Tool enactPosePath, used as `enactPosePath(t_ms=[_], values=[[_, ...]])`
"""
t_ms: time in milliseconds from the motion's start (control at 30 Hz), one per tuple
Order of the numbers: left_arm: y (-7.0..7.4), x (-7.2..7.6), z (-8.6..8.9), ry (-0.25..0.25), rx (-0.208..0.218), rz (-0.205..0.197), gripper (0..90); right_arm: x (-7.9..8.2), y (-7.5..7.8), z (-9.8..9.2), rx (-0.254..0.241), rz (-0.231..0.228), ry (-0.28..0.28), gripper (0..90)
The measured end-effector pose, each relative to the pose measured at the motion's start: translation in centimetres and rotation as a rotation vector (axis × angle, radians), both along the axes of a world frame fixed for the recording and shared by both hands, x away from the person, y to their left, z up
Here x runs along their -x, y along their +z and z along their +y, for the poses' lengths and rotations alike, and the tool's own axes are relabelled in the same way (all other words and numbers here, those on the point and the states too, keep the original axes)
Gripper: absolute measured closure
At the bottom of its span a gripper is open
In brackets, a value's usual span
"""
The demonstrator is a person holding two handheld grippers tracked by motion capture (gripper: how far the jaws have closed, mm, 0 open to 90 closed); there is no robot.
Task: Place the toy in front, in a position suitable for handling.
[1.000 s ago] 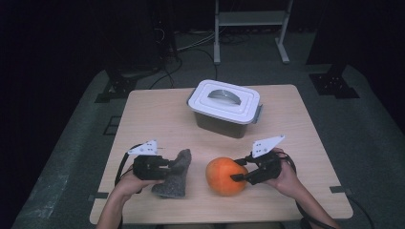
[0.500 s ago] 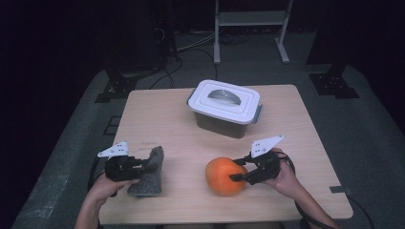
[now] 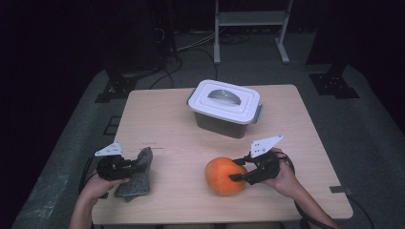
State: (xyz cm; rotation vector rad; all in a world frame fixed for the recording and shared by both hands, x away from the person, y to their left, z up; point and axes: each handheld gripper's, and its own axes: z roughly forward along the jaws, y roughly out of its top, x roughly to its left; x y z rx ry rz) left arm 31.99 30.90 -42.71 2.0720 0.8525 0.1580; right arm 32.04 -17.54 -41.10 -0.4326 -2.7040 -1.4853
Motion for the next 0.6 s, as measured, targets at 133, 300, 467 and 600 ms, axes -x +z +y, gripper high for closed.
enactPosePath(t_ms=[133,300,467,600], values=[[-0.5,-0.2,-0.4,0.003,0.003,0.003,66.2,0.0,0.0,0.1,0.001,0.003,-0.002,43.9],[-0.6,-0.5,-1.6,-0.017,-0.014,0.008,59.3,0.0,0.1,0.2,0.003,0.013,-0.006,44.3],[-0.4,-0.4,-2.1,-0.030,-0.027,0.000,58.1,0.0,0.2,0.4,0.007,0.019,-0.010,44.9],[0.0,-0.3,-2.3,-0.036,-0.030,-0.007,53.9,0.0,0.2,0.5,0.005,0.022,-0.011,44.8]])
